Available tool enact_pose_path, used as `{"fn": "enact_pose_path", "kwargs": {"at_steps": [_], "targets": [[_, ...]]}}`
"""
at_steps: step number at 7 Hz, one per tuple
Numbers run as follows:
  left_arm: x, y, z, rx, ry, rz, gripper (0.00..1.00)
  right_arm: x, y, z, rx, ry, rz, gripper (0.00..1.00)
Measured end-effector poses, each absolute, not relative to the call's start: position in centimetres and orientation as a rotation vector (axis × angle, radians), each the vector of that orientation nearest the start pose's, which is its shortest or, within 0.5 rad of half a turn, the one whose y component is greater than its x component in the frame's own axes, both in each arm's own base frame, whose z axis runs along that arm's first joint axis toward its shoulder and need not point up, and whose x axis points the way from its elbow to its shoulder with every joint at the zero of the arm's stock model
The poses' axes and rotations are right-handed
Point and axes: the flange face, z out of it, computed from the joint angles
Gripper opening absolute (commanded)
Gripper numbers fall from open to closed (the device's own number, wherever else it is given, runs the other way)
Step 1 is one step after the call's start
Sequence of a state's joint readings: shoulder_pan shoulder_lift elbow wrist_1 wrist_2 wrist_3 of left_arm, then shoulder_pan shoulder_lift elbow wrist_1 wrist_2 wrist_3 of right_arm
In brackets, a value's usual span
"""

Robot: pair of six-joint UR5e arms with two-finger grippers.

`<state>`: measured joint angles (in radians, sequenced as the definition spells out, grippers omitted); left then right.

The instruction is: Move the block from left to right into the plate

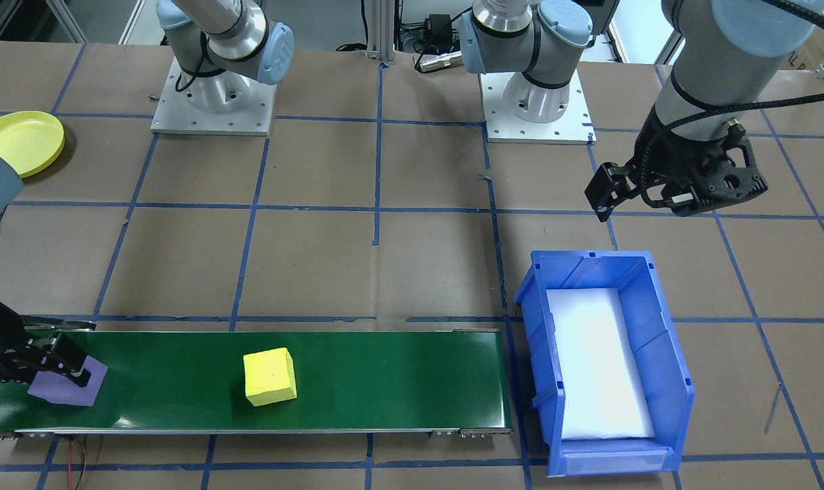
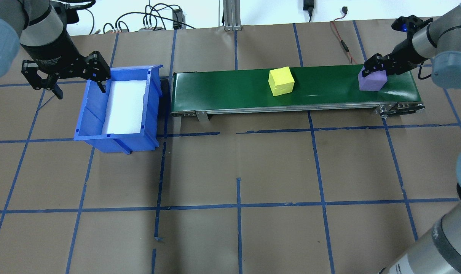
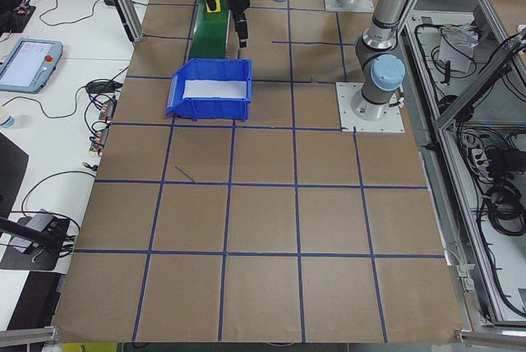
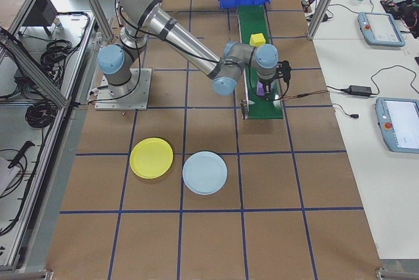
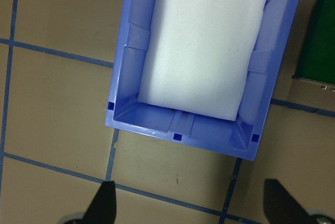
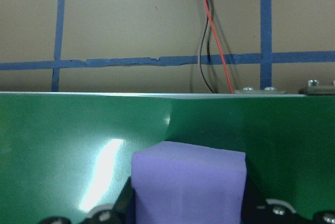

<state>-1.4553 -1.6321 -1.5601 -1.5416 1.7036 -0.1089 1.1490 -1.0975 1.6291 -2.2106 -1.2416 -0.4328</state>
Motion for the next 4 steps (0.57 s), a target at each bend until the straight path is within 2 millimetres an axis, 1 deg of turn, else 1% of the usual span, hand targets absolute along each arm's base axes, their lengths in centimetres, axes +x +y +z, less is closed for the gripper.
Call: {"fn": "enact_pose_path", "kwargs": {"at_steps": [1,2,3,4], "targets": [[-6.0,-52.6,46.6,-0.336,2.990,0.033,1.00,-11.8,-64.6,27.2,-0.054,2.918,-0.340,0.43],[-6.0,-52.6,46.6,-0.336,2.991,0.033,1.00,-13.4,-63.5,28.7,-0.049,2.949,-0.332,0.42],[-5.9,-52.6,46.6,-0.336,2.991,0.033,1.00,-16.5,-61.9,29.6,-0.046,2.982,-0.304,0.42],[-5.9,-52.6,46.6,-0.336,2.991,0.033,1.00,-21.2,-59.6,29.4,-0.020,3.012,-0.245,0.42]]}}
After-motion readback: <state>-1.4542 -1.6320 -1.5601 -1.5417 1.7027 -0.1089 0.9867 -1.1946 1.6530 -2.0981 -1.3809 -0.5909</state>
